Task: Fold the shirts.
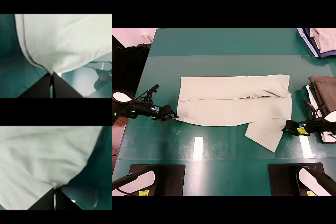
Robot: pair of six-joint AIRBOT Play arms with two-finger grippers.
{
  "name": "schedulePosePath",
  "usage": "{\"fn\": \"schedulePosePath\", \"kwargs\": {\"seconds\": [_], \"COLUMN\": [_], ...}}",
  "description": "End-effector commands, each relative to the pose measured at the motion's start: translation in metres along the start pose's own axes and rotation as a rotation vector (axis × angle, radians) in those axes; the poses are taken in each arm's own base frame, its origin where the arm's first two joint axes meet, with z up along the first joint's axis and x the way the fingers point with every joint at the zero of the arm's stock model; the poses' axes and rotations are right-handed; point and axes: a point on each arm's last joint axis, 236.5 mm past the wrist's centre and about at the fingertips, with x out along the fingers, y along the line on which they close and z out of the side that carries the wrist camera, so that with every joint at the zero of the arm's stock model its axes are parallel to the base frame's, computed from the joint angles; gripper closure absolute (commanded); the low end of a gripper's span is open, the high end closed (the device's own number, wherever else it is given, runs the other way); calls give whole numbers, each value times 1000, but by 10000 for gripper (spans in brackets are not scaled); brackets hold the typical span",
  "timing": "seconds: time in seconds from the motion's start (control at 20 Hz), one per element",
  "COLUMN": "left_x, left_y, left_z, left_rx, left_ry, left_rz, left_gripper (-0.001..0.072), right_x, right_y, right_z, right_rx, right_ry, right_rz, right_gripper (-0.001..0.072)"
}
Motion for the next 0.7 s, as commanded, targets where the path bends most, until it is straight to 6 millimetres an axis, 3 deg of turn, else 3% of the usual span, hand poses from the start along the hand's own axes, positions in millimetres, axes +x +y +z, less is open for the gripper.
{"fn": "schedulePosePath", "kwargs": {"seconds": [0.0, 0.15, 0.3, 0.45, 0.65], "left_x": [-6, -34, -55, -64, -71], "left_y": [8, 23, 6, -21, -40], "left_z": [-21, -42, -62, -55, -10], "left_rx": [46, 106, 116, 129, 125], "left_ry": [79, 110, 71, -21, -214], "left_rz": [50, 196, 214, 152, 93], "left_gripper": [686, 686, 685, 685, 685], "right_x": [-25, -61, -85, -98, -115], "right_y": [0, -13, -17, -4, 24], "right_z": [-8, -46, -63, -55, -13], "right_rx": [-82, -141, -163, -205, -258], "right_ry": [-22, 64, 25, -98, -228], "right_rz": [-55, -169, -236, -226, -174], "right_gripper": [697, 697, 697, 697, 697]}}
